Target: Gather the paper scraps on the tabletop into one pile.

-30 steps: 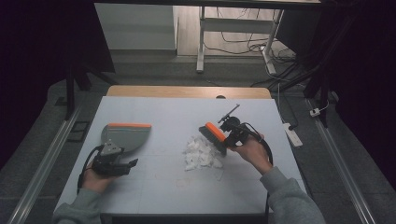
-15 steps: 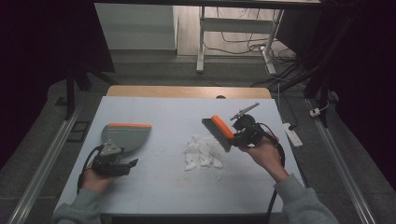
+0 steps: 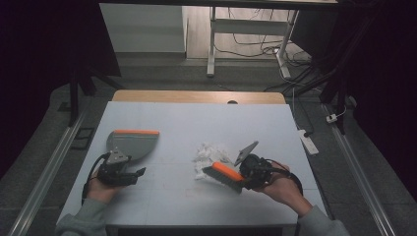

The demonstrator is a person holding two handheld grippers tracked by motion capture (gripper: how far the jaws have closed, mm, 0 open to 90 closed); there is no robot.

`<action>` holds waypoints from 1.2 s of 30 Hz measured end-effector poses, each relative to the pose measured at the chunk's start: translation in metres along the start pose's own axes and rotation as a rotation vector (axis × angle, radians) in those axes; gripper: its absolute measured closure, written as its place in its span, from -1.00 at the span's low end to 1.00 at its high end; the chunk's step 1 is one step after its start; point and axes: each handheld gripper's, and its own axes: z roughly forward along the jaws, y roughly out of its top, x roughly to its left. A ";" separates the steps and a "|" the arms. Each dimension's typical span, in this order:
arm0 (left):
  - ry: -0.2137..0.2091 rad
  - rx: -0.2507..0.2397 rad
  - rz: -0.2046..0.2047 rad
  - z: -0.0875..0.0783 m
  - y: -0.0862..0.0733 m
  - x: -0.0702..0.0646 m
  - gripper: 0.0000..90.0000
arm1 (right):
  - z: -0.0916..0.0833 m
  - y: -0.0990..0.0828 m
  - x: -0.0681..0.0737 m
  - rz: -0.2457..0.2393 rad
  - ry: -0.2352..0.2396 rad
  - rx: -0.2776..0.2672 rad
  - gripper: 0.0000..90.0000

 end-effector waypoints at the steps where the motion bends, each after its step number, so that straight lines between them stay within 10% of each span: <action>1: -0.001 -0.002 -0.001 0.000 0.000 0.000 -0.39 | 0.004 0.002 0.003 -0.020 -0.002 0.004 0.55; 5: -0.001 -0.001 -0.001 0.000 0.000 0.000 -0.39 | 0.012 0.014 0.000 -0.062 -0.084 -0.014 0.56; 18: -0.005 0.001 0.001 0.000 -0.001 0.001 -0.38 | 0.010 0.033 -0.023 -0.037 -0.093 -0.154 0.55; 25: -0.005 0.003 0.006 0.000 -0.001 0.000 -0.38 | -0.024 0.023 -0.029 0.078 -0.156 -0.282 0.55; 36: -0.004 0.002 0.002 0.000 -0.001 0.000 -0.38 | -0.022 0.003 -0.049 0.247 -0.181 -0.299 0.55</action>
